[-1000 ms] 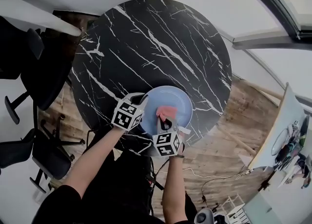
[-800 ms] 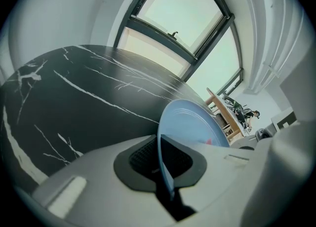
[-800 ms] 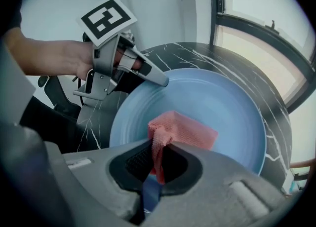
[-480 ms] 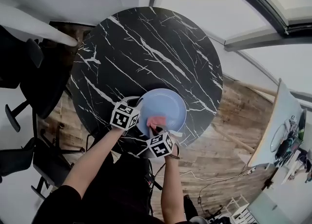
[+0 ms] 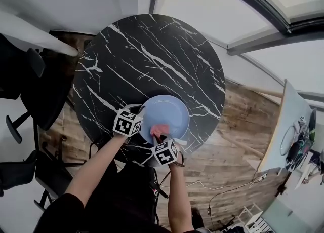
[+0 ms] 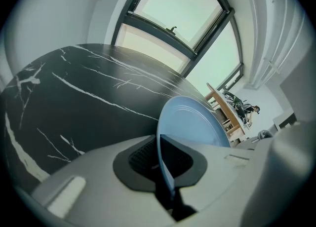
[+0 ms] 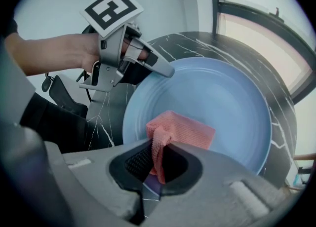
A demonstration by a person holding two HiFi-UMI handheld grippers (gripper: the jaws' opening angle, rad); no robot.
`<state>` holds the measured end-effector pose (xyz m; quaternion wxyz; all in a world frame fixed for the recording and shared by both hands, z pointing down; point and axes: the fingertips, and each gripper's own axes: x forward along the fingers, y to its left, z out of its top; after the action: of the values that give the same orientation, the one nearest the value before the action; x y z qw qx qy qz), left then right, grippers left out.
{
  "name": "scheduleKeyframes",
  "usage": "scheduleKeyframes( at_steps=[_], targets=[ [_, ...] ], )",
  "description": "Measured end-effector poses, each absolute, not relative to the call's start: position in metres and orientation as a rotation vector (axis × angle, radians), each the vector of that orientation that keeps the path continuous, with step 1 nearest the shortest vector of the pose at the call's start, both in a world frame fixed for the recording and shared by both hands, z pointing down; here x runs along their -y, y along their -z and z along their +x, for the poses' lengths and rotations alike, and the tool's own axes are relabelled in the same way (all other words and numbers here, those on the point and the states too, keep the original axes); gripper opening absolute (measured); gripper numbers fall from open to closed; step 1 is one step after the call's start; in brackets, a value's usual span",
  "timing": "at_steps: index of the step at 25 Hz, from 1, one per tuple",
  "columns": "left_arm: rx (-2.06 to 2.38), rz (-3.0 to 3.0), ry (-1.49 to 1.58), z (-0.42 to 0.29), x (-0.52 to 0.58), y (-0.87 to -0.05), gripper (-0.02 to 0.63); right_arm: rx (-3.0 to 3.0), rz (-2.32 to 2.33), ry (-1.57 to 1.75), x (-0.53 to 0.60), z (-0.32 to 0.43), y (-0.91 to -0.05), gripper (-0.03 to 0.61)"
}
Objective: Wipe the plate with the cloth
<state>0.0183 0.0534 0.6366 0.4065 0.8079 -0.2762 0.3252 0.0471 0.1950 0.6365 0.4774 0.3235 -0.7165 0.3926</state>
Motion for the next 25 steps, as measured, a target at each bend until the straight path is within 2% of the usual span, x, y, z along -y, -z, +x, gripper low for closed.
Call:
scheduleKeyframes(
  at_steps=[3,8,17,25],
  targets=[
    [0.675,2.045,-0.813,0.017,-0.055,-0.633,0.029,1.764,0.89,-0.966,-0.191,0.051,-0.629,0.018],
    [0.648,2.074,-0.781,0.013,-0.054,-0.62,0.069,1.807,0.995,-0.963,-0.186,0.051,-0.611,0.02],
    [0.634,2.172,-0.713,-0.003,-0.05,-0.571,0.066,1.843,1.242,-0.875,-0.173,0.056,-0.567,0.018],
    [0.555,2.359,-0.628,-0.01,-0.076,-0.485,0.007,1.867,1.523,-0.802,-0.164,0.062,-0.494,0.018]
  ],
)
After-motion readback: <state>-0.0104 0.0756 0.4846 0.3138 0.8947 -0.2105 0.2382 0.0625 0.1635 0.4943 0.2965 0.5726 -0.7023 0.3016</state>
